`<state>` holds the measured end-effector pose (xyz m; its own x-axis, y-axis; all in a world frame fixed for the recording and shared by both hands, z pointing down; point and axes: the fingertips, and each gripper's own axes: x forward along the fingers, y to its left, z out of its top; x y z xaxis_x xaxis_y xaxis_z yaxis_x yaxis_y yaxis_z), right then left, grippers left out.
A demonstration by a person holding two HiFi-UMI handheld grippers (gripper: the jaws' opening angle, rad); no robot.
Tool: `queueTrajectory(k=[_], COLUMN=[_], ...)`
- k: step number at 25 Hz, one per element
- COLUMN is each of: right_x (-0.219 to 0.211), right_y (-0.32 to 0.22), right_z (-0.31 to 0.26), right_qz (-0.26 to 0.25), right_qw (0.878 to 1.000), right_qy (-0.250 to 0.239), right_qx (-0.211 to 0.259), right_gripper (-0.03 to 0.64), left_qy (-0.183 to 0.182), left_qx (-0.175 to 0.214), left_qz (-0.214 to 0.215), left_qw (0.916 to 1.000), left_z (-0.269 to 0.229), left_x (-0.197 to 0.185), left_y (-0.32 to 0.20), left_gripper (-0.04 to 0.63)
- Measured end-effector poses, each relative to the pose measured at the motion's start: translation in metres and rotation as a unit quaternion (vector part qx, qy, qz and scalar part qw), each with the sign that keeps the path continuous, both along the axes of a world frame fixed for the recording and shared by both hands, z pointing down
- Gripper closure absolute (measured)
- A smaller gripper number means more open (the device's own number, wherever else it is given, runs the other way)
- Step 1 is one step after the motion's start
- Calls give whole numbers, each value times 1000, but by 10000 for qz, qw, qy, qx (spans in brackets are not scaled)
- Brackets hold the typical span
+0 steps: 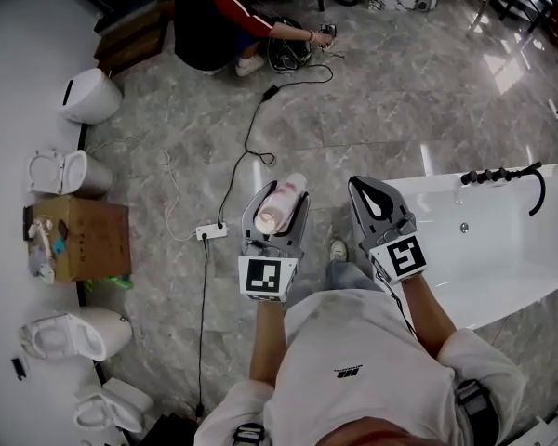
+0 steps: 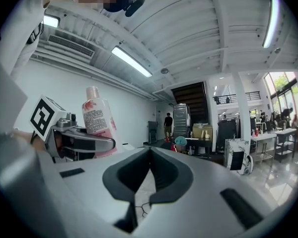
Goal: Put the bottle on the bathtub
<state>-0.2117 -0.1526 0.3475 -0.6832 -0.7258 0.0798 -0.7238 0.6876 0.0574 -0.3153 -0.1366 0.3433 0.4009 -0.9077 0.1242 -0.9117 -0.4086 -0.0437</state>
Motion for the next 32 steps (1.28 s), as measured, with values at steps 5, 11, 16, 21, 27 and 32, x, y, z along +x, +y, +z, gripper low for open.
queueTrajectory(k=[5, 11, 16, 21, 27, 32], right_x=[10, 39, 84, 136, 202, 270], right_y=[-28, -53, -81, -100, -100, -103], right_z=[-1, 8, 23, 46, 77, 124], right_qz=[209, 741, 1477, 2282, 3434, 4144], right_qw=[9998, 9972, 9888, 9727, 9367, 9061], right_qy=[-69, -2, 60, 72, 78, 103], right_qx=[-18, -77, -200, -417, -679, -848], right_gripper=[624, 624, 624, 624, 624, 624], left_qy=[-23, -15, -14, 18, 42, -3], left_qx=[-21, -24, -106, -260, -526, -769], left_qz=[204, 776, 1587, 2483, 3592, 4187], left_qw=[9998, 9970, 9873, 9683, 9318, 9049], left_z=[1, 4, 17, 40, 75, 126], left_x=[11, 40, 86, 148, 222, 295], left_y=[-31, -70, -113, -147, -168, -186], left_gripper=[367, 367, 367, 367, 367, 367])
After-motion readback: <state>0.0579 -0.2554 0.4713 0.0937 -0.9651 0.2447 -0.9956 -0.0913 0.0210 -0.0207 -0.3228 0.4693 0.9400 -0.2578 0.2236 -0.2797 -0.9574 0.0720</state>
